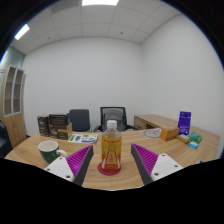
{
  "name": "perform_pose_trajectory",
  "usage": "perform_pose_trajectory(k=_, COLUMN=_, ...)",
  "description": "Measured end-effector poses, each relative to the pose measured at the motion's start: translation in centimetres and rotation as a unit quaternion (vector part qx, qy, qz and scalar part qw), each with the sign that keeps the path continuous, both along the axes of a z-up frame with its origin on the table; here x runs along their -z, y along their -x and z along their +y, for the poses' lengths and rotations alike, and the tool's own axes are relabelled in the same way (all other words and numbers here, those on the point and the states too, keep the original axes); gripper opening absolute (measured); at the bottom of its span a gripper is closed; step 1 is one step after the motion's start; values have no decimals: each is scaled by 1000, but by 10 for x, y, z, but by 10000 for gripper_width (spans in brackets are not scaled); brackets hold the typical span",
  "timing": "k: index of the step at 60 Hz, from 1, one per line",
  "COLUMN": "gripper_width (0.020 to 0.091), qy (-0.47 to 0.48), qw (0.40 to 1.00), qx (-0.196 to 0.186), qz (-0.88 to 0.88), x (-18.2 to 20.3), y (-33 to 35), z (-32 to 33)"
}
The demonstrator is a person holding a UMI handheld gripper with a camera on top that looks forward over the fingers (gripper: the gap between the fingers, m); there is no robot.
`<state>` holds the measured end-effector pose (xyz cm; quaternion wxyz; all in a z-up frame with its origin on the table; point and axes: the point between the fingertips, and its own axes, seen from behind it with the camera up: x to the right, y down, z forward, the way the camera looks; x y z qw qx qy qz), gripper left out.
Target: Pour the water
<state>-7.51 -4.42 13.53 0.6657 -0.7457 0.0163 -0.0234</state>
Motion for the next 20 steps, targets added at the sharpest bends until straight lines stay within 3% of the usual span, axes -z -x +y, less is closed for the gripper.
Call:
perform_pose_trajectory(k=5, gripper_width=837, qy=-5, qw=1000, qx=-3, qz=-13, x=-6, y=6, z=-43)
perform_pose_trajectory(k=20, gripper_width=840, qy=-6, qw=998, qx=-59, qz=3, x=-11, y=45, z=-148)
